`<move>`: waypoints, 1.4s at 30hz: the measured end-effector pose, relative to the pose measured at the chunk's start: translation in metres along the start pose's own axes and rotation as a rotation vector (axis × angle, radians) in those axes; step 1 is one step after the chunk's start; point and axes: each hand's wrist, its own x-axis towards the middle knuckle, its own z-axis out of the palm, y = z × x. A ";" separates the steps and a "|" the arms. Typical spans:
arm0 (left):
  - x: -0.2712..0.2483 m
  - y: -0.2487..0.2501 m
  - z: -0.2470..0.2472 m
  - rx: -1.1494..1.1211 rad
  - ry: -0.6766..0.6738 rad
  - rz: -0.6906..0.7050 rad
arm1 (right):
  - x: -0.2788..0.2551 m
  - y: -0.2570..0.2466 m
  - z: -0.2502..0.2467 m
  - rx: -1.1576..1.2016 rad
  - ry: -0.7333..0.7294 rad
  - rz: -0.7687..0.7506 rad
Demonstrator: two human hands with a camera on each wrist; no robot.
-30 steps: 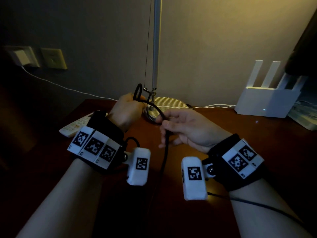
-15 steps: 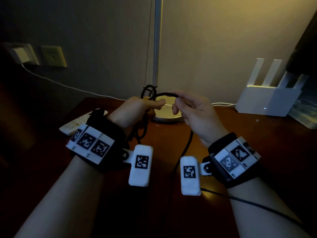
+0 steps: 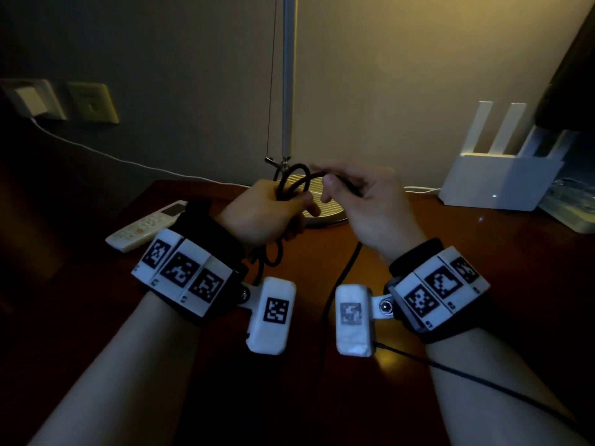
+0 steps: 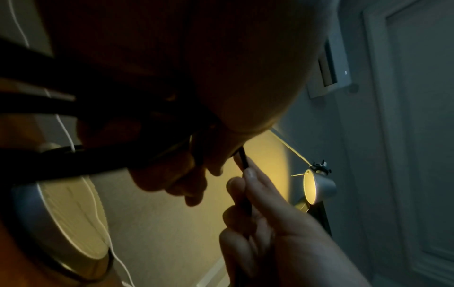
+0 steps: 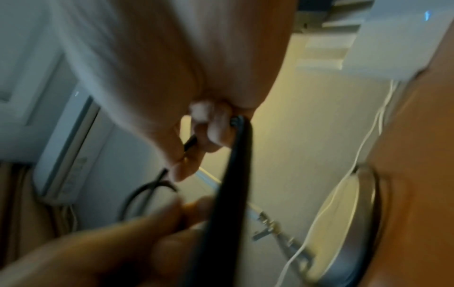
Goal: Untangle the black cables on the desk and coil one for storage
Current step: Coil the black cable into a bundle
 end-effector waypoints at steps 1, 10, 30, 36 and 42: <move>0.000 0.000 0.001 -0.004 0.010 -0.001 | 0.001 0.000 0.000 0.070 0.025 0.049; 0.012 -0.012 -0.011 -0.334 0.502 -0.147 | -0.005 -0.002 0.006 0.748 -0.432 0.519; 0.002 0.005 0.003 -0.201 -0.067 -0.234 | 0.006 0.009 -0.008 0.293 0.046 0.269; -0.001 0.007 0.012 -0.442 -0.116 -0.045 | 0.003 0.010 -0.002 0.135 0.050 0.215; 0.008 0.001 0.014 -0.714 0.025 0.044 | -0.002 -0.001 0.012 0.146 -0.175 0.226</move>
